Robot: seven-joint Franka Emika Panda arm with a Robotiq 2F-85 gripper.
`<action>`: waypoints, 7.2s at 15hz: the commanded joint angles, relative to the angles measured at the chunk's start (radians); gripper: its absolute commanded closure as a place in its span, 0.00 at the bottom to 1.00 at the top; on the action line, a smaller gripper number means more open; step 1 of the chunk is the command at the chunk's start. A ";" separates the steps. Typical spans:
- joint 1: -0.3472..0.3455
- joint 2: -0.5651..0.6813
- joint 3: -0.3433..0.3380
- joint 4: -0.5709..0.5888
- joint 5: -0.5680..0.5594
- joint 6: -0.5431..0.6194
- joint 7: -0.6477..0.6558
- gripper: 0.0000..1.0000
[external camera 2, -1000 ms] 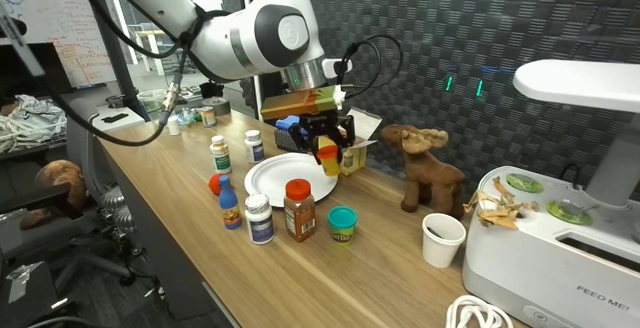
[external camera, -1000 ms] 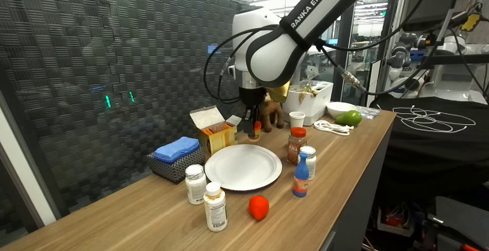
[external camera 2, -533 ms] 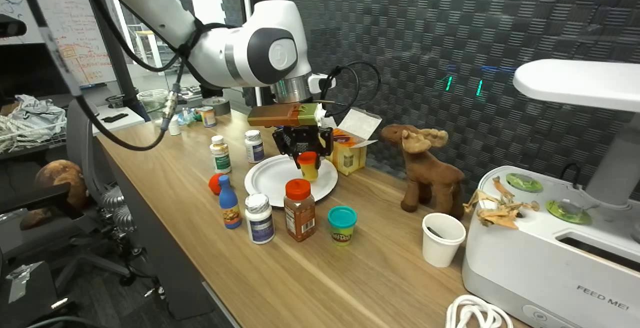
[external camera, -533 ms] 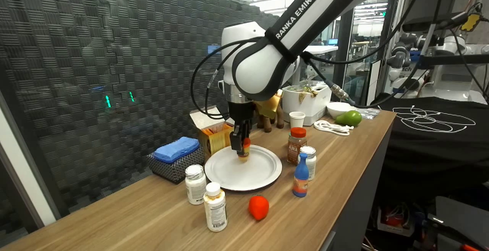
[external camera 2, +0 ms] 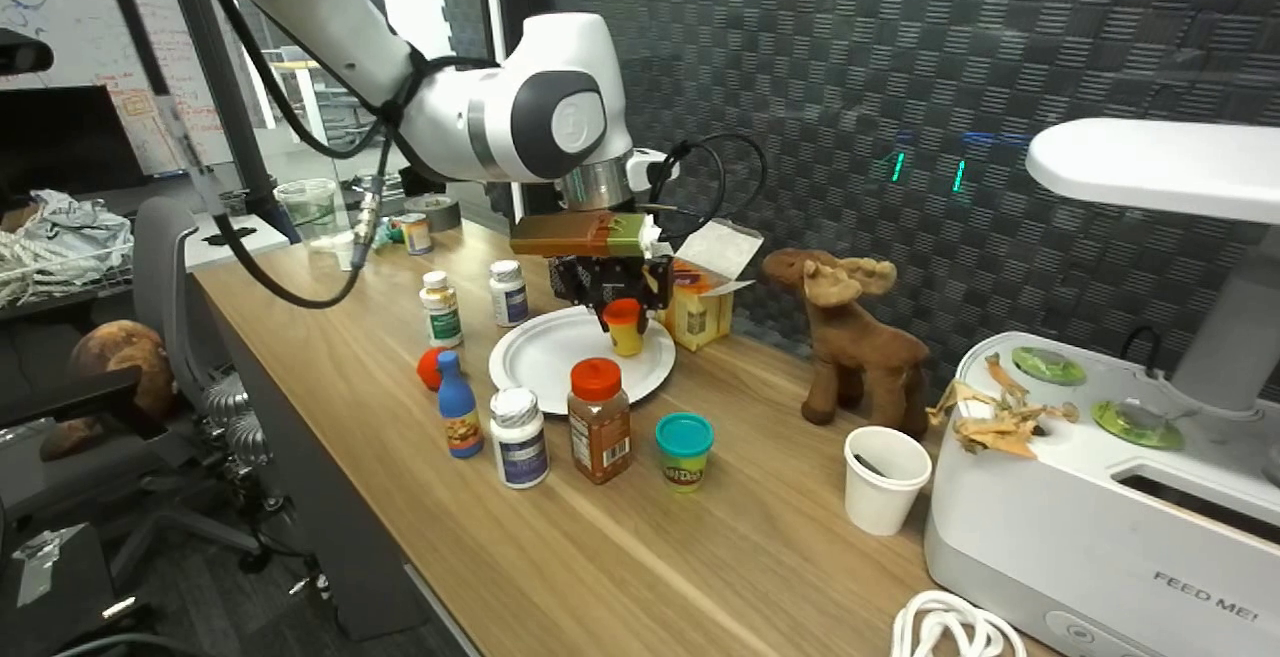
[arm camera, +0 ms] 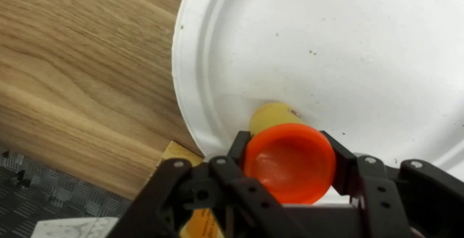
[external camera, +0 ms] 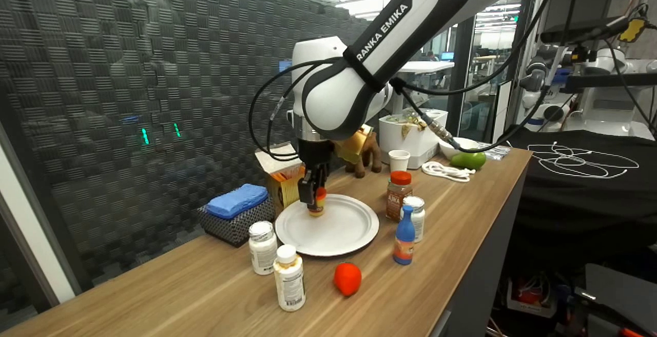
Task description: Organize all the containers on the white plate
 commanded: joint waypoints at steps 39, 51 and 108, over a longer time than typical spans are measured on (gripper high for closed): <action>-0.095 -0.294 -0.156 -0.338 0.073 -0.040 0.383 0.00; -0.101 -0.237 -0.173 -0.315 0.082 0.019 0.406 0.00; -0.038 -0.107 0.010 -0.103 0.069 0.023 -0.093 0.73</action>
